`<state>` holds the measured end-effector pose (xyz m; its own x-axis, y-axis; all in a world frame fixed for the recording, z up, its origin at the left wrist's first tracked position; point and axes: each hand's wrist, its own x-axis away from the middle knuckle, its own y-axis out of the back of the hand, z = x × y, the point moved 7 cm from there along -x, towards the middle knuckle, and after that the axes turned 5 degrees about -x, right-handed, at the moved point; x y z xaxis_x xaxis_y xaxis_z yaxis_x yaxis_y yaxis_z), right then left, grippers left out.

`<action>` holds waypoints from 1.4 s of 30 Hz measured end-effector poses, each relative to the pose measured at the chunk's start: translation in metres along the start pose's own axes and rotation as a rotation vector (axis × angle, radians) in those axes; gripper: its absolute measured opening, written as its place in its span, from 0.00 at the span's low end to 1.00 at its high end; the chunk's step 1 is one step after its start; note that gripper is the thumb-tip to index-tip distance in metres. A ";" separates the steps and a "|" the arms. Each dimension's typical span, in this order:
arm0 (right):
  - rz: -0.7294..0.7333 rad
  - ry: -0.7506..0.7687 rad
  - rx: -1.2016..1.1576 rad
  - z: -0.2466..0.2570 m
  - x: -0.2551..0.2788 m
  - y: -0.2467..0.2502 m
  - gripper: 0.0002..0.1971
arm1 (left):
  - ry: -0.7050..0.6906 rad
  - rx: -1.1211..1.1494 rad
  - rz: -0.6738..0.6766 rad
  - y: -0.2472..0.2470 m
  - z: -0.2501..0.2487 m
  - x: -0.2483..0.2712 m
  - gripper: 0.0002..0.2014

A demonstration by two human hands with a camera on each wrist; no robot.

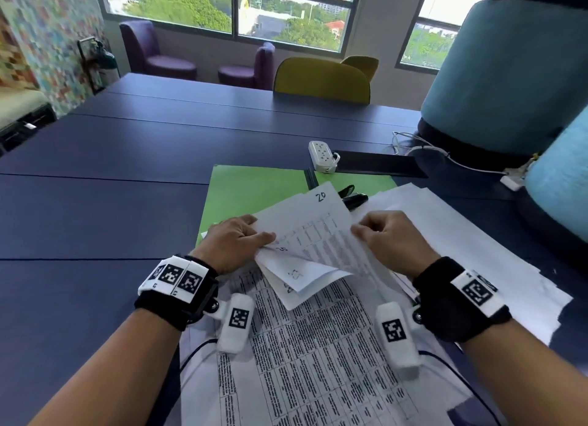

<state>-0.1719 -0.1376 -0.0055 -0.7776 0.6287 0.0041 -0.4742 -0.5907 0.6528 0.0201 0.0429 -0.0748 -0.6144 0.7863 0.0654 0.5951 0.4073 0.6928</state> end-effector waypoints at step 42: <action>0.132 -0.076 0.870 -0.036 -0.002 0.013 0.34 | -0.022 0.271 -0.061 -0.009 -0.003 0.006 0.28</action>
<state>-0.1913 -0.1650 -0.0239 -0.7594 0.6330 0.1504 0.1243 -0.0857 0.9885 0.0098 0.0430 -0.0785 -0.6437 0.7652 0.0117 0.6761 0.5614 0.4773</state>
